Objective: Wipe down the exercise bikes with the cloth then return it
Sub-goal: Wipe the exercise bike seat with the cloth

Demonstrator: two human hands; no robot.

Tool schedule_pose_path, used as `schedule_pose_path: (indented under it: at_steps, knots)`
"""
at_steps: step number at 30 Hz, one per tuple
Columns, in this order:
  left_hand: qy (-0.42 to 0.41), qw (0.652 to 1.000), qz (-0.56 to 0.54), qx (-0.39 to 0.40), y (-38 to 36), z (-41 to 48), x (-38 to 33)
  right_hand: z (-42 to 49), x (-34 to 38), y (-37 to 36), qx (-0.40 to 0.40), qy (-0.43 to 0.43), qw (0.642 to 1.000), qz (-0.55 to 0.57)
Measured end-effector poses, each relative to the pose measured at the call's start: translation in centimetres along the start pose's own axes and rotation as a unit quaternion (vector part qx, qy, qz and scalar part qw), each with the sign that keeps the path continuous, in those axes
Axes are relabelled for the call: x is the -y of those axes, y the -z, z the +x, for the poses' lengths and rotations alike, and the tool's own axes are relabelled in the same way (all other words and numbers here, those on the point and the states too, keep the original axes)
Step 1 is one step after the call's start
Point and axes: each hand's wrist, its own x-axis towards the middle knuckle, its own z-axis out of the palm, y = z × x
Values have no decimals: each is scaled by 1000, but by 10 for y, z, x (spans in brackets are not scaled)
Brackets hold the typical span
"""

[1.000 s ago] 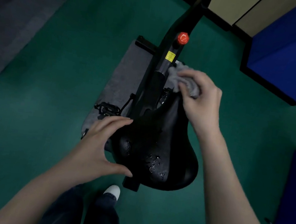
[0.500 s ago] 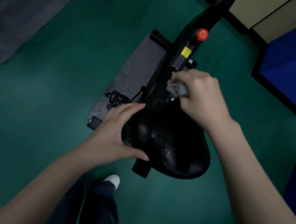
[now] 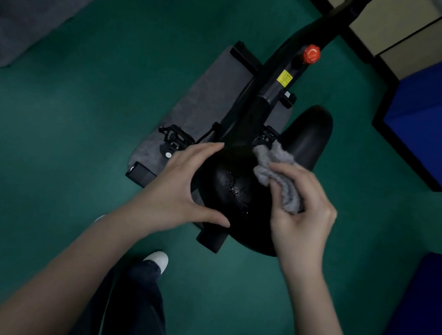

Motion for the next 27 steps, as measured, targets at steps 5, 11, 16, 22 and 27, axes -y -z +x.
schedule_pose_path:
  at_steps: [5, 11, 16, 22, 27]
  knots:
    - [-5, 1000, 9, -1, 1, 1, -3, -35, 8, 0, 4, 46, 998, 44]
    - [-12, 1000, 10, 2, 2, 0, -1, -75, 1, -8, -257, -141, 956, -12]
    - [-15, 1000, 25, -1, 2, 3, 0, -76, 33, -48, -326, -145, 934, -9]
    - [-35, 999, 25, 14, 5, 5, 7, -73, 39, -55, -317, -128, 938, -60]
    - [-41, 998, 31, 18, 8, 8, 10, -66, 44, -60, -381, -202, 901, -51]
